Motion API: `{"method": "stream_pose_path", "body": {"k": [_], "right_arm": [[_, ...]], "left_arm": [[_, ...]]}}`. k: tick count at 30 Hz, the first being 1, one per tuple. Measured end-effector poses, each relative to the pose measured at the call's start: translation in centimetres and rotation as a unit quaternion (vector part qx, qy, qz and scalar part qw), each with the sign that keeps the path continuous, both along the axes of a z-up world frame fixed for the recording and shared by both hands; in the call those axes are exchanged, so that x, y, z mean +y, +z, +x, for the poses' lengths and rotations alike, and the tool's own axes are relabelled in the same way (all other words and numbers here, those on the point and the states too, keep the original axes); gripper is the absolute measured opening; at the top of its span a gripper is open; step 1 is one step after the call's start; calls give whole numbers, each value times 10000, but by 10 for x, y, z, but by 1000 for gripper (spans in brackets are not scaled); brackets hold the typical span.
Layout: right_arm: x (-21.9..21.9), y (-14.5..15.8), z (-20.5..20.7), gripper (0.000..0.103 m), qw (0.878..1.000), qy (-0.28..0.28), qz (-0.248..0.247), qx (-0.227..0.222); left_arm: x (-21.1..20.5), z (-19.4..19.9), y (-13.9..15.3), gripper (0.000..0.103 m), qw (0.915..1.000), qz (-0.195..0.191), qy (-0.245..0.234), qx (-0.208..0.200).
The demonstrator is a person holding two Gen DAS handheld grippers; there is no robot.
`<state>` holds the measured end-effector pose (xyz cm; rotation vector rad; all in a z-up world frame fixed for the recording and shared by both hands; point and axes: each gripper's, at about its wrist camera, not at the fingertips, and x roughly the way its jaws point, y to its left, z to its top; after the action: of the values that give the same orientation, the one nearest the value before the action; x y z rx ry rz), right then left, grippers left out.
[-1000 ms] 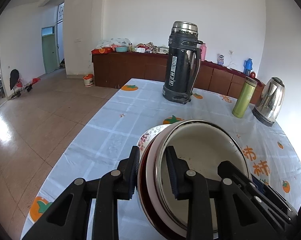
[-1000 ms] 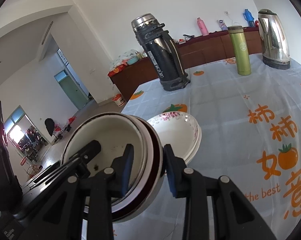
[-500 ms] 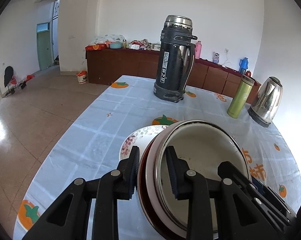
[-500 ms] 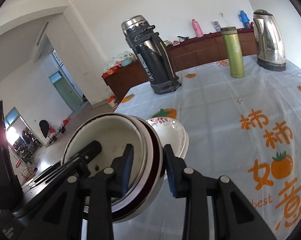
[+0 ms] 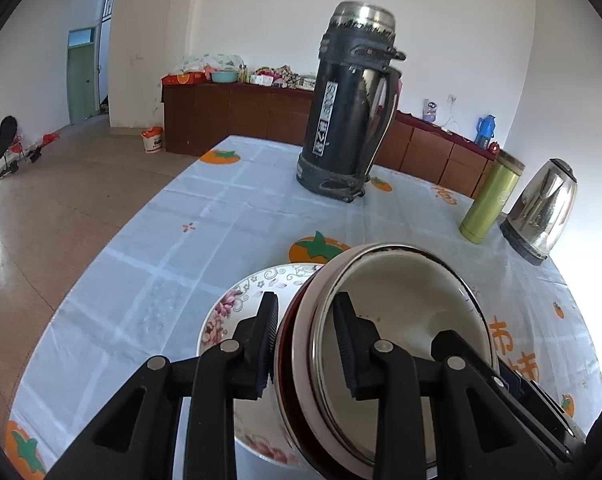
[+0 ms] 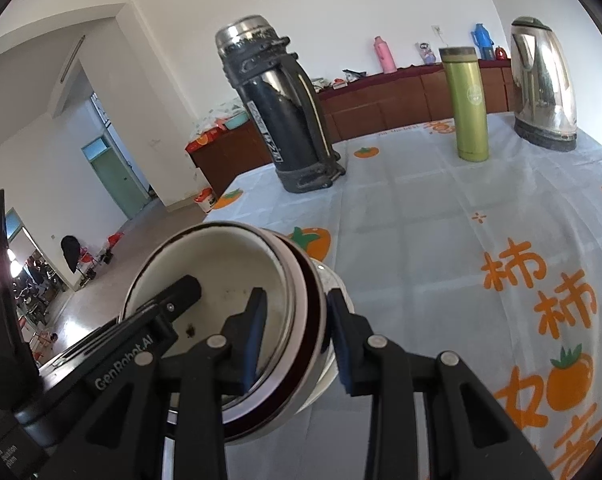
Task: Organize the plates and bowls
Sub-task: 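Carry the bowl stack with both grippers over the white plate stack, then lower the bowl stack onto the plates and open both grippers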
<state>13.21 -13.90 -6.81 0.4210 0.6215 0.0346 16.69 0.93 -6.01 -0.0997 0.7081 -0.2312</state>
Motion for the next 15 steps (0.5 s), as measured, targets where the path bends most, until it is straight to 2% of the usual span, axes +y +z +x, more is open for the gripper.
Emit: {"method": "stream_pose_path", "body": {"k": [8, 12, 15], "right_arm": [[8, -20, 20, 32, 9998, 108, -63, 154], [15, -21, 28, 32, 9996, 145, -221, 58], [18, -25, 29, 32, 9997, 167, -160, 23]], "left_arm": [[12, 17, -22, 31, 9997, -93, 125, 199], [18, 26, -27, 31, 9995, -202, 130, 225], [21, 28, -28, 31, 9994, -177, 183, 253]]}}
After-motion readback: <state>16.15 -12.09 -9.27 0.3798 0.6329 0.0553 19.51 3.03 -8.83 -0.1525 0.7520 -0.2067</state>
